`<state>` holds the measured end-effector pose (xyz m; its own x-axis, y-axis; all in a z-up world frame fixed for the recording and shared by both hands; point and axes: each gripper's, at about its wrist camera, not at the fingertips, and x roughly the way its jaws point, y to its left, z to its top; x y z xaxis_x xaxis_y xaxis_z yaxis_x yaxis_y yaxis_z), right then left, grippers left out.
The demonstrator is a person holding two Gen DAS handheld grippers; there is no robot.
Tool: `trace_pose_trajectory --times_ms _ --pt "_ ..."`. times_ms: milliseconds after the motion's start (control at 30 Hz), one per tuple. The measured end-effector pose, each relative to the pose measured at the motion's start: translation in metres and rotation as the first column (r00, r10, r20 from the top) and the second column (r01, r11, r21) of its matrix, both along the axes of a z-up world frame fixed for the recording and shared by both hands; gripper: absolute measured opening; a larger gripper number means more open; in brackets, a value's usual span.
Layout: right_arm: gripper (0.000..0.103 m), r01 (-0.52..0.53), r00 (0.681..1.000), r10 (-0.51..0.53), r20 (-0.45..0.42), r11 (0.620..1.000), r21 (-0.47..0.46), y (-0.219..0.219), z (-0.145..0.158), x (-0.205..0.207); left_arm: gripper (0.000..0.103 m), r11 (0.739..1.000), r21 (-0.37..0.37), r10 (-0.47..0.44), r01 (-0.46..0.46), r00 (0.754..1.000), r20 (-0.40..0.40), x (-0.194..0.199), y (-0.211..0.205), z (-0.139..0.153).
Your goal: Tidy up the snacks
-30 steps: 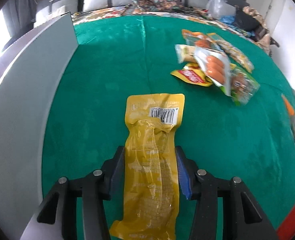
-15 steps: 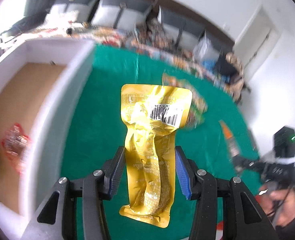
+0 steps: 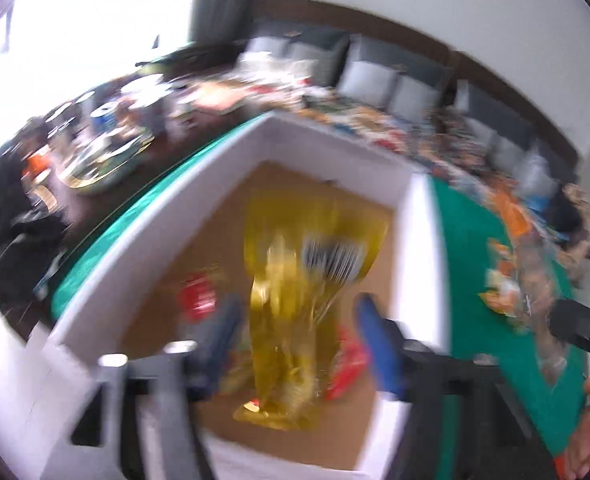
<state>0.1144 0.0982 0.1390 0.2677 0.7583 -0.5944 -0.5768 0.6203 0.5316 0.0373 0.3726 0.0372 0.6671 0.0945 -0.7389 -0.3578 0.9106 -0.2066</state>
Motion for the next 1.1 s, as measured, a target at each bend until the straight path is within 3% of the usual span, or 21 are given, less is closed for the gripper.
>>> trace_pose_trajectory --times_ms 33,100,200,367,533,633,767,933,1033,1100 --pt "0.087 -0.011 1.0 0.011 0.0 1.0 -0.019 0.017 -0.004 0.0 0.1 0.999 0.002 0.054 -0.054 0.998 -0.028 -0.007 0.013 -0.009" --pt "0.087 -0.026 1.0 0.026 -0.011 0.996 -0.084 0.048 -0.017 0.0 0.1 0.993 0.002 0.122 -0.122 0.992 -0.041 -0.02 0.03 -0.019" --pt "0.087 -0.018 1.0 0.018 0.001 0.995 -0.097 0.054 -0.027 -0.004 0.1 0.986 -0.014 0.163 -0.163 0.986 -0.037 -0.036 0.039 -0.027" --pt "0.087 0.046 0.996 -0.035 0.083 0.99 -0.135 0.005 -0.036 0.001 0.1 0.99 -0.014 0.138 -0.138 0.99 -0.002 -0.036 0.017 -0.023" --pt "0.087 0.209 0.964 -0.161 0.212 0.951 -0.226 -0.084 -0.06 0.004 0.1 1.0 -0.008 0.002 -0.002 0.997 0.076 -0.023 -0.053 0.008" --pt "0.087 0.325 0.933 -0.244 0.265 0.887 -0.328 -0.153 -0.09 0.004 0.101 0.992 -0.01 -0.123 0.124 0.987 0.107 -0.007 -0.112 0.02" --pt "0.086 0.472 0.881 -0.385 0.275 0.754 -0.456 -0.259 -0.137 0.006 0.101 0.95 0.005 -0.312 0.313 0.944 0.106 0.015 -0.205 0.018" --pt "0.086 0.644 0.752 -0.604 0.264 0.588 -0.49 -0.385 -0.169 0.008 0.101 0.88 0.02 -0.473 0.474 0.881 -0.018 0.051 -0.307 -0.03" --pt "0.086 0.694 0.696 -0.672 0.253 0.539 -0.477 -0.424 -0.174 0.006 0.101 0.859 0.029 -0.503 0.511 0.854 -0.135 0.074 -0.348 -0.076" --pt "0.086 0.704 0.681 -0.697 0.224 0.538 -0.465 -0.441 -0.181 0.006 0.101 0.855 0.056 -0.5 0.516 0.848 -0.177 0.084 -0.363 -0.091"
